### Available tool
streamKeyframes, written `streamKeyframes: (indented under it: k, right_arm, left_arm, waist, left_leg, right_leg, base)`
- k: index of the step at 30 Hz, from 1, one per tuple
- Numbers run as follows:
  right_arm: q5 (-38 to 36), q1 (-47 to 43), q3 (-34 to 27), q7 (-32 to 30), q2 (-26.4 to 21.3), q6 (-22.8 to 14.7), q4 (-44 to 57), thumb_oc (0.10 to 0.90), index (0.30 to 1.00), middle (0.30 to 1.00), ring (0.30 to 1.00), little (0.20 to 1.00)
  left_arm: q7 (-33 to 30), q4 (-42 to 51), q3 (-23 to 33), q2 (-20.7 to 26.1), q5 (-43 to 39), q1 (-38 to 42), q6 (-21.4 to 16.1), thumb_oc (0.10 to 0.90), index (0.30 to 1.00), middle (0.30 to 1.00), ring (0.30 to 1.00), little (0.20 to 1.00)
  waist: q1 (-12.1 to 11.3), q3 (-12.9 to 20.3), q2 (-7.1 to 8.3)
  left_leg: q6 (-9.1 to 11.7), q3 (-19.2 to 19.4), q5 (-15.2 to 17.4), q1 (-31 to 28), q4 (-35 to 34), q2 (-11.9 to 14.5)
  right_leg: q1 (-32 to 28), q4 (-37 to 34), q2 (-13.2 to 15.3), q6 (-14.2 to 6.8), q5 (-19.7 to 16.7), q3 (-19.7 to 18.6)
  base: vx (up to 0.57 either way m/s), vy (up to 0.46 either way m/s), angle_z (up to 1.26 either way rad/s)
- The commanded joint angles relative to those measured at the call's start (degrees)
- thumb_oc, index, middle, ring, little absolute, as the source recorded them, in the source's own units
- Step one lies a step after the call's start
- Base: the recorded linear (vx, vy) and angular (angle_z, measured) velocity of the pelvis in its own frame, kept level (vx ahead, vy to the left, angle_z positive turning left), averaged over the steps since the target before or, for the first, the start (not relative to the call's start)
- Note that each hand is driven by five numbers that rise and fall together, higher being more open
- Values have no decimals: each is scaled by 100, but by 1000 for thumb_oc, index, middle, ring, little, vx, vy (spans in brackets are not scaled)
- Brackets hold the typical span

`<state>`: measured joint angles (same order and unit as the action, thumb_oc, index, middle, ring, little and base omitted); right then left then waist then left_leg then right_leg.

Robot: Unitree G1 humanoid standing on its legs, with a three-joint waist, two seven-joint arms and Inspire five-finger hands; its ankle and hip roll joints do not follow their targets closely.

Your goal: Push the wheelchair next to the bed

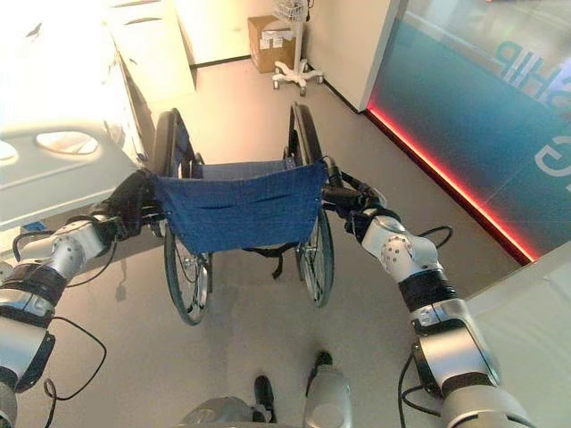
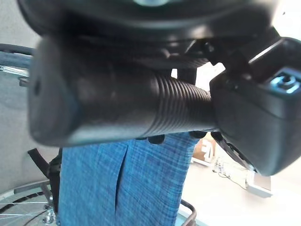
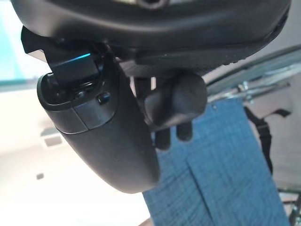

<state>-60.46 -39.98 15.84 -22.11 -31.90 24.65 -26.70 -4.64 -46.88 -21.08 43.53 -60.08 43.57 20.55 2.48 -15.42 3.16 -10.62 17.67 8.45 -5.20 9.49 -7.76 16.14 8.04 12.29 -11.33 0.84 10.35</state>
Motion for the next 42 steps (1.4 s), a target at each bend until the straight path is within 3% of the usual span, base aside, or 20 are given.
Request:
streamKeyframes:
  k: [1, 3, 6, 7, 8, 11, 13, 14, 16, 17, 18, 20, 23, 26, 28, 30, 33, 36, 39, 42]
  right_arm:
    - [-354, -541, 24, 213, 44, -203, 267, 400, 300, 300, 300, 300]
    - [-316, -516, -19, 315, -25, -251, 86, 400, 300, 300, 300, 300]
    - [-343, -665, 14, 348, -66, -232, -129, 400, 300, 300, 300, 300]
    - [-315, -841, 180, 236, -9, -285, -208, 400, 300, 300, 300, 300]
    - [-311, -883, 262, 127, -28, -343, -123, 400, 300, 300, 300, 300]
    - [-259, -934, 286, 18, -37, -411, -8, 400, 300, 300, 300, 300]
    - [-165, -1009, 302, 35, -16, -434, -54, 400, 300, 300, 300, 300]
    - [-33, -1196, 367, -62, 73, -460, -147, 400, 300, 300, 300, 300]
    - [-8, -1299, 406, -155, 118, -472, -202, 400, 300, 300, 300, 300]
    - [0, -1305, 426, -197, 141, -504, -214, 400, 300, 300, 300, 300]
    - [42, -1262, 499, -341, 218, -630, -215, 400, 300, 300, 300, 300]
    - [67, -1032, 470, -420, 194, -727, -79, 400, 300, 300, 300, 300]
    - [139, -600, 290, -410, 73, -582, 310, 400, 300, 300, 300, 300]
    - [292, -384, 326, -234, 293, -560, 294, 400, 300, 300, 300, 300]
    - [379, -114, 281, -264, 429, -603, 350, 400, 300, 300, 300, 300]
    - [401, 149, 175, -256, 426, -624, 456, 400, 300, 300, 300, 300]
    - [315, 296, -17, -282, 324, -562, 615, 400, 300, 300, 300, 300]
    - [323, 175, -61, -261, 426, -457, 533, 400, 300, 300, 300, 300]
    - [466, 205, -61, -192, 474, -412, 684, 400, 300, 300, 300, 300]
    - [573, 315, -58, -82, 376, -447, 867, 400, 300, 300, 300, 300]
  left_arm:
    - [239, 556, -89, -890, 248, 1087, -755, 400, 300, 300, 300, 300]
    - [297, 587, -40, -925, 202, 961, -769, 400, 300, 300, 300, 300]
    - [266, 545, 27, -937, 198, 887, -730, 400, 300, 300, 300, 300]
    - [249, 414, 49, -900, 199, 868, -728, 400, 300, 300, 300, 300]
    - [314, 407, 113, -816, 125, 784, -778, 400, 300, 300, 300, 300]
    - [441, 436, 250, -670, 12, 720, -791, 400, 300, 300, 300, 300]
    - [555, 406, 319, -600, -1, 692, -826, 400, 300, 300, 300, 300]
    - [711, 321, 401, -402, -164, 677, -866, 400, 300, 300, 300, 300]
    - [751, 247, 411, -337, -247, 702, -899, 400, 300, 300, 300, 300]
    - [763, 229, 398, -332, -276, 701, -917, 400, 300, 300, 300, 300]
    - [755, 248, 392, -318, -353, 632, -942, 400, 300, 300, 300, 300]
    - [683, 453, 471, -268, -282, 452, -870, 400, 300, 300, 300, 300]
    - [598, 868, 782, -67, -170, 112, -572, 400, 300, 300, 300, 300]
    - [618, 823, 982, 52, -174, -102, -564, 400, 300, 300, 300, 300]
    - [718, 767, 951, 43, -141, -175, -591, 400, 300, 300, 300, 300]
    - [801, 739, 833, -55, 80, -188, -587, 400, 300, 300, 300, 300]
    - [895, 613, 676, -205, 215, -78, -682, 400, 300, 300, 300, 300]
    - [759, 524, 579, -508, 295, 127, -876, 400, 300, 300, 300, 300]
    - [594, 810, 645, -670, 323, 82, -1028, 400, 300, 300, 300, 300]
    - [474, 1230, 721, -768, 307, -78, -1099, 400, 300, 300, 300, 300]
  waist:
    - [480, 395, -170]
    - [533, 483, -198]
    - [551, 636, -283]
    - [509, 706, -372]
    - [460, 684, -312]
    - [280, 523, -294]
    - [169, 399, -351]
    - [5, 302, -454]
    - [-82, 282, -474]
    - [-124, 263, -529]
    - [-284, 293, -635]
    - [-437, 340, -638]
    - [-599, 492, -547]
    - [-723, 708, -545]
    - [-786, 818, -356]
    - [-793, 933, -264]
    - [-659, 856, -344]
    - [-549, 797, -389]
    - [-412, 728, -484]
    - [-247, 696, -412]
  left_leg:
    - [718, -1014, 915, -882, 86, 196]
    - [805, -1210, 1040, -974, 454, 308]
    - [1125, -1267, 529, -1012, 1040, 538]
    - [1531, -1140, -444, -680, 2352, 830]
    - [1718, -1024, -939, -110, 3454, 922]
    - [1735, -866, -976, 897, 4136, 1129]
    - [1652, -866, -841, 1126, 3695, 1063]
    - [1520, -760, -864, 1221, 2088, 1061]
    - [1496, -679, -982, 1220, 1371, 1000]
    - [1564, -661, -1128, 1245, 825, 961]
    - [1694, -599, -1651, 1410, -168, 918]
    - [1749, -350, -1955, 1617, -1201, 1049]
    - [1843, -292, -1938, 1838, -1436, 992]
    - [1564, -205, -1758, 1487, -1295, 902]
    - [1239, -239, -1436, 1303, -999, 642]
    - [990, -263, -1271, 1056, -1039, 452]
    - [922, -393, -1038, 720, -892, 350]
    - [892, -343, -876, 359, -902, 330]
    - [932, -445, -860, 6, -1015, 401]
    - [953, -649, -688, -123, -1054, 355]
  right_leg:
    - [-225, -604, -406, 230, -1070, -11]
    - [-335, -308, -463, 323, -968, -229]
    - [-461, -77, -539, 492, -803, -268]
    - [-793, -48, -611, 734, -551, -111]
    - [-1054, -107, -612, 914, -408, -88]
    - [-1442, -33, -561, 1088, -123, 142]
    - [-1651, 14, -612, 1067, 10, 114]
    - [-1925, 81, -754, 1019, 240, 4]
    - [-2035, 73, -805, 1016, 282, -44]
    - [-2132, 88, -874, 1004, 353, -38]
    - [-2365, 39, -1059, 1018, 436, -42]
    - [-2795, -59, -1117, 982, 586, 12]
    - [-3284, -93, -1036, 911, 952, 46]
    - [-3487, 151, -824, 777, 1267, 124]
    - [-3601, 600, -429, 462, 834, 221]
    - [-3334, 1772, -51, 261, 87, 368]
    - [-2492, 3284, 263, 275, -354, 344]
    - [-2134, 2650, 397, 453, 60, 538]
    - [-1740, 1288, 113, 538, -85, 673]
    - [-1368, 246, -160, 391, -428, 297]
  base:
    - [364, -173, 30]
    - [486, -242, 56]
    - [422, -238, 83]
    - [502, -329, 56]
    - [614, -376, 40]
    - [333, -147, -23]
    - [406, 23, -43]
    - [521, 59, -49]
    - [440, 68, -43]
    - [583, 99, -19]
    - [617, 113, 2]
    - [734, 121, -7]
    - [594, 147, -21]
    - [591, 209, -38]
    - [460, 234, -79]
    - [384, 283, -76]
    - [384, 300, 11]
    - [331, 103, 9]
    - [253, -13, -4]
    - [269, -65, 59]
